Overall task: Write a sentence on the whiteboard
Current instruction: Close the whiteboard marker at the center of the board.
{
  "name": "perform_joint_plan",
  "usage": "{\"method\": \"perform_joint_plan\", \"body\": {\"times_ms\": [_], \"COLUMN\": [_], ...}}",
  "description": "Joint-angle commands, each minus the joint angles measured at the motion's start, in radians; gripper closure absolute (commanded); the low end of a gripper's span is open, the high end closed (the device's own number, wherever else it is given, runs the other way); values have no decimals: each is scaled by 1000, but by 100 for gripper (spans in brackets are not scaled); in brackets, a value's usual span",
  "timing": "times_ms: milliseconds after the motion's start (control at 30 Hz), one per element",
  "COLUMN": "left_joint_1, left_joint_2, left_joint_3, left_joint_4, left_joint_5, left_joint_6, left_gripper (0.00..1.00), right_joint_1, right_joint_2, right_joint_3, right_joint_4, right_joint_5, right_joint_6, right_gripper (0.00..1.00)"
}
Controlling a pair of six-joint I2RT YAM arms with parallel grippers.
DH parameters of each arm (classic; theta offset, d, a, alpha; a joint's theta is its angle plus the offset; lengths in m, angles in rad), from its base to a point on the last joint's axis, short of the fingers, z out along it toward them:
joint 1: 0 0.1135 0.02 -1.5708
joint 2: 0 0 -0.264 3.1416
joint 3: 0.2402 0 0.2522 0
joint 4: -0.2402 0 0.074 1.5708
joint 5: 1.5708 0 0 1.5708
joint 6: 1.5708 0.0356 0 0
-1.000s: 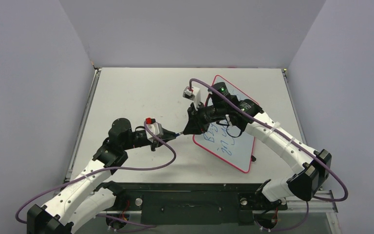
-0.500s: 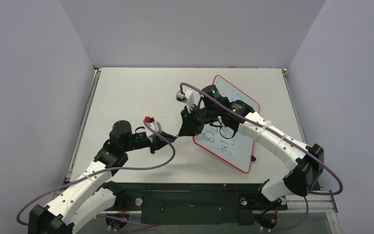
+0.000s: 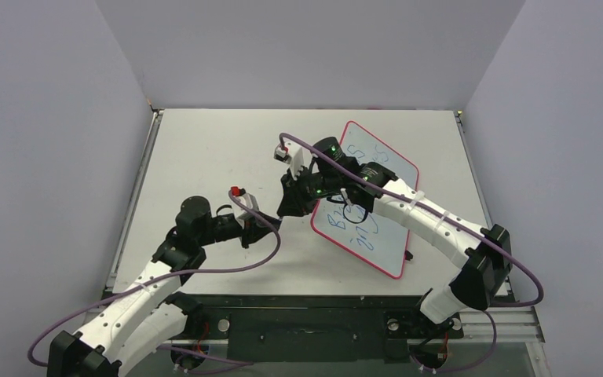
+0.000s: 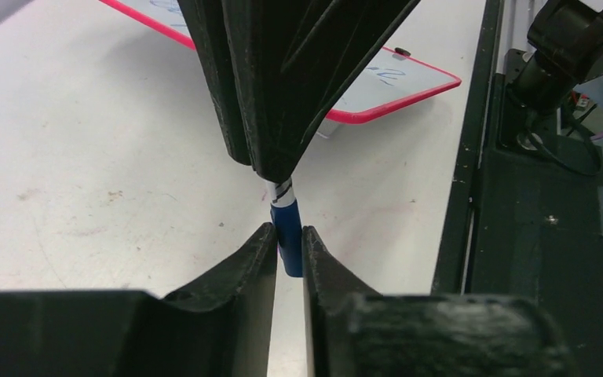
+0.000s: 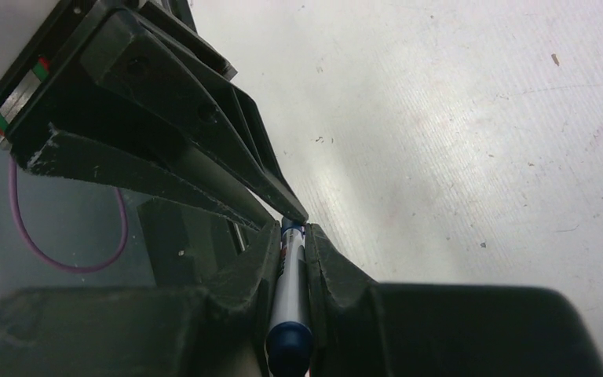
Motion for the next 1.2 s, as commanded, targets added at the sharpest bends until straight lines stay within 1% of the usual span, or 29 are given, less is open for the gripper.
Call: {"method": "perform_joint_plan", "body": {"times_ms": [0, 33, 133, 333, 467, 567, 700, 900, 1100, 1167], "left_joint_1": [-9, -10, -10, -10, -10, -10, -11, -18, -26, -28], "left_joint_2": [-72, -77, -88, -77, -65, -54, -33, 2, 26, 33], "left_joint_3": [71, 69, 72, 80, 84, 80, 72, 68, 69, 68], "left_joint_4": [210, 190, 153, 115, 92, 110, 153, 199, 228, 241], "left_joint_5": [0, -7, -31, -64, -103, -122, -109, -91, -92, -89], "left_joint_6": [80, 88, 118, 134, 133, 107, 67, 29, 2, -7], "left_gripper": [82, 77, 68, 59, 53, 52, 50, 51, 55, 60], "right_joint_1": [15, 4, -14, -23, -30, -31, -29, -26, -14, -11], "right_joint_2": [25, 19, 4, -17, -28, -36, -43, -40, -29, -27], "right_joint_3": [43, 48, 74, 109, 130, 149, 162, 169, 181, 182], "right_joint_4": [-46, -55, -85, -114, -113, -114, -106, -79, -55, -46], "right_joint_5": [12, 23, 42, 70, 97, 107, 117, 111, 104, 99], "right_joint_6": [3, -1, -6, -7, 21, 36, 53, 77, 97, 104], "right_gripper": [100, 100, 100, 100, 100, 100, 100, 100, 100, 100]}}
